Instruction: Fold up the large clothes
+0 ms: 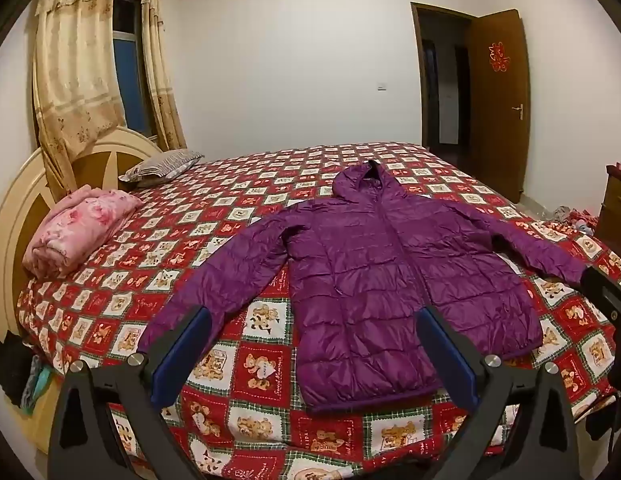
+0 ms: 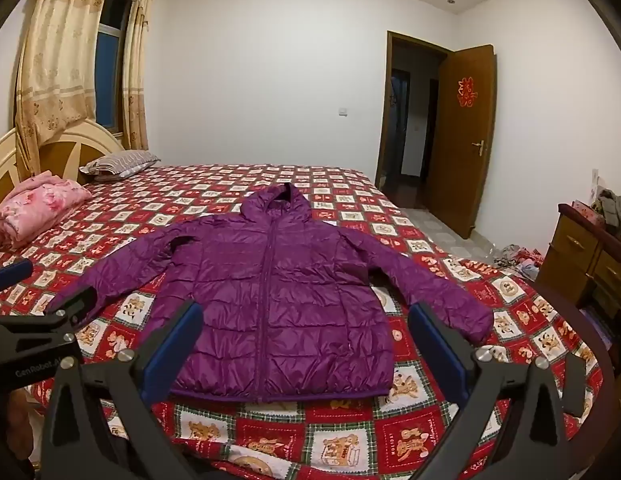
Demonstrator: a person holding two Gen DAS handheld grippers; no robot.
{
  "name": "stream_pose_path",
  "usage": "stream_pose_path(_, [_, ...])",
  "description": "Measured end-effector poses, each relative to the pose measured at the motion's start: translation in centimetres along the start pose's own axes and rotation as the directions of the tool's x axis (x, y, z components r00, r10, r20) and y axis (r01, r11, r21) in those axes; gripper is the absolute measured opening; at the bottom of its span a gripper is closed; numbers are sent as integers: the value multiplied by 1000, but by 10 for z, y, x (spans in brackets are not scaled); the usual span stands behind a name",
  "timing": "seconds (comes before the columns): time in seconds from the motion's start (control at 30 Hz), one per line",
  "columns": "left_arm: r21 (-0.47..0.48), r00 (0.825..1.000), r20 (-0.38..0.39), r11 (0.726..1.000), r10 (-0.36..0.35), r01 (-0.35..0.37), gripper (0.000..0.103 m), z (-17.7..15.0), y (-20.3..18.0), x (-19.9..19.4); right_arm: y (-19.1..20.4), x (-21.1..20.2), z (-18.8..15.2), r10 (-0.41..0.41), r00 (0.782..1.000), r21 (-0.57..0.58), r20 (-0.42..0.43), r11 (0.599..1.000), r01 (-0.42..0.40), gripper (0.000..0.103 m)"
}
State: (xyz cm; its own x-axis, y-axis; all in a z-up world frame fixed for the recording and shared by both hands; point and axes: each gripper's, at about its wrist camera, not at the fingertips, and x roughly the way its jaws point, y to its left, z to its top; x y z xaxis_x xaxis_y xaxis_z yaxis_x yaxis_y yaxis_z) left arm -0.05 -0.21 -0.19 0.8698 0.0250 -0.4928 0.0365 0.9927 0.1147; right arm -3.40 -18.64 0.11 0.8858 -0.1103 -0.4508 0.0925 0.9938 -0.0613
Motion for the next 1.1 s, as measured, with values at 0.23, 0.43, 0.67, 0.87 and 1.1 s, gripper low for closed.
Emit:
stream_pose_path(0.23, [-13,999,5,999,-35,35,102,-1,4,1,0,1,-1,5,1000,-1,-11,1000,-5,103])
stream_pose_path(0.43, [-21,1000,1,999,-29,29,102,2,3,-2,5,-1,-3,8,1000,0,-12,1000,-8,103])
stream_pose_path(0.67, [-32,1000,-6,999,-21,20,102,2,6,0,3,6,-6,10,1000,2,-22,1000,-10,103])
stream_pose_path(0.87, [-36,1000,-9,999,-17,17,102,1,8,2,3,7,-6,12,1000,3,-25,1000,-12,103])
stream_pose_path(1.1, [-38,1000,-10,999,-10,10,102,0,9,4,3,8,-10,13,999,8,-29,1000,-13,103])
